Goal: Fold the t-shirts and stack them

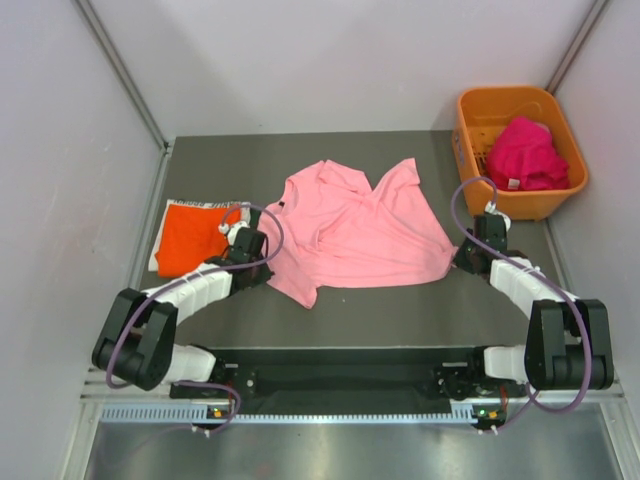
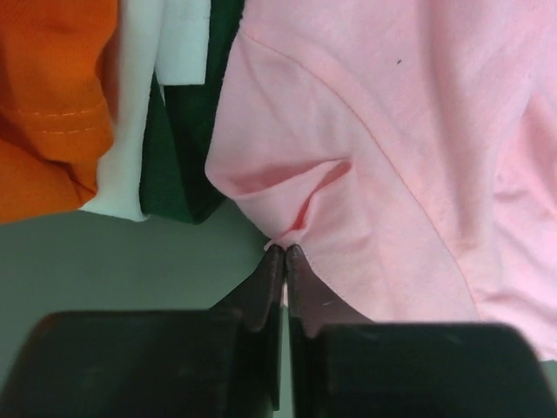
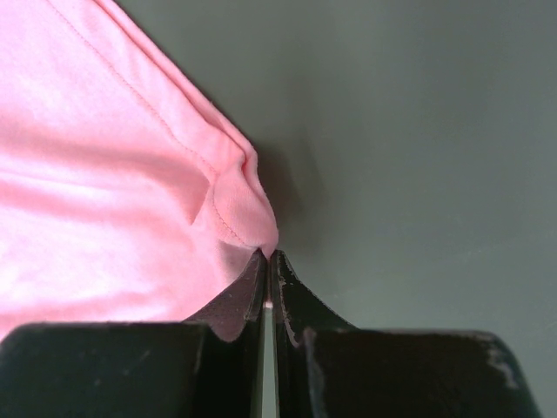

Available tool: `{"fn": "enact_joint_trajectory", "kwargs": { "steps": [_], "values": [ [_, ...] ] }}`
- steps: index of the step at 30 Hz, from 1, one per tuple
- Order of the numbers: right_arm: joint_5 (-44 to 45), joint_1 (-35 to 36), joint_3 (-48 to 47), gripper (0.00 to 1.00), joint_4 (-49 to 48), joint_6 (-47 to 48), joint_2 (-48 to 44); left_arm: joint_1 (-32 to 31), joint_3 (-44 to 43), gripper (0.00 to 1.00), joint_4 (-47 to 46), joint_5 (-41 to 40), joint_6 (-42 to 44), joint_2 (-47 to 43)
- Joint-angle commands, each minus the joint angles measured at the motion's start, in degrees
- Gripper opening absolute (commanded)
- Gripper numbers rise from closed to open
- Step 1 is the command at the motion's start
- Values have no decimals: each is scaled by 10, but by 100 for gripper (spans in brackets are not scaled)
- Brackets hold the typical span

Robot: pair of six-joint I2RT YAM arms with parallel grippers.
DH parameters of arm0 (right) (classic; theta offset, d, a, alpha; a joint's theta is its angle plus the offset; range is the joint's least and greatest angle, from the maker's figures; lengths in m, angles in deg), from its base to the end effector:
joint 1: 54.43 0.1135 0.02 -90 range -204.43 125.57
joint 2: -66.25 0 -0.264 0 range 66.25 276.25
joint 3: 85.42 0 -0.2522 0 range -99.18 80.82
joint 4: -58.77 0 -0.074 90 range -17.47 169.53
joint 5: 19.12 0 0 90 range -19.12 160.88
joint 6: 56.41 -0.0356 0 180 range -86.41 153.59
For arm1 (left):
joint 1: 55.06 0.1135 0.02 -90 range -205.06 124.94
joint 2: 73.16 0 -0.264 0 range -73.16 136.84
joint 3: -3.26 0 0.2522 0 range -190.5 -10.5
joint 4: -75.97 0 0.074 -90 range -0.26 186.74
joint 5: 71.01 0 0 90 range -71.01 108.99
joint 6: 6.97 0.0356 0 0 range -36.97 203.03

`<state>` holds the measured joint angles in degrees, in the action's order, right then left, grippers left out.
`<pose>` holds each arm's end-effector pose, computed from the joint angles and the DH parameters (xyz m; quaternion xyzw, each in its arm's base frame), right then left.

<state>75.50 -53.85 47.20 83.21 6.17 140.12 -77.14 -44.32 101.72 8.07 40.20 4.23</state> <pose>0.2414 -0.0004 0.1696 0.2317 0.9128 0.0440 0.3334 0.2275 -0.0850 0.1559 -0.1989 0.9302 -0.0815 0.2974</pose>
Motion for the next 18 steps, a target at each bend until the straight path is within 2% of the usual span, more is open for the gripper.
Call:
{"fn": "enact_joint_trajectory", "kwargs": {
  "steps": [1,7,18],
  "values": [
    [-3,-1,1,0,-16,7,-20,3,16,0,5,15,3,-13],
    [-3,-1,0,0,-15,8,-18,3,-2,0,67,-11,13,-109],
    [-8,-2,-2,0,2,10,-50,2,-24,0,174,10,4,-226]
  ]
}}
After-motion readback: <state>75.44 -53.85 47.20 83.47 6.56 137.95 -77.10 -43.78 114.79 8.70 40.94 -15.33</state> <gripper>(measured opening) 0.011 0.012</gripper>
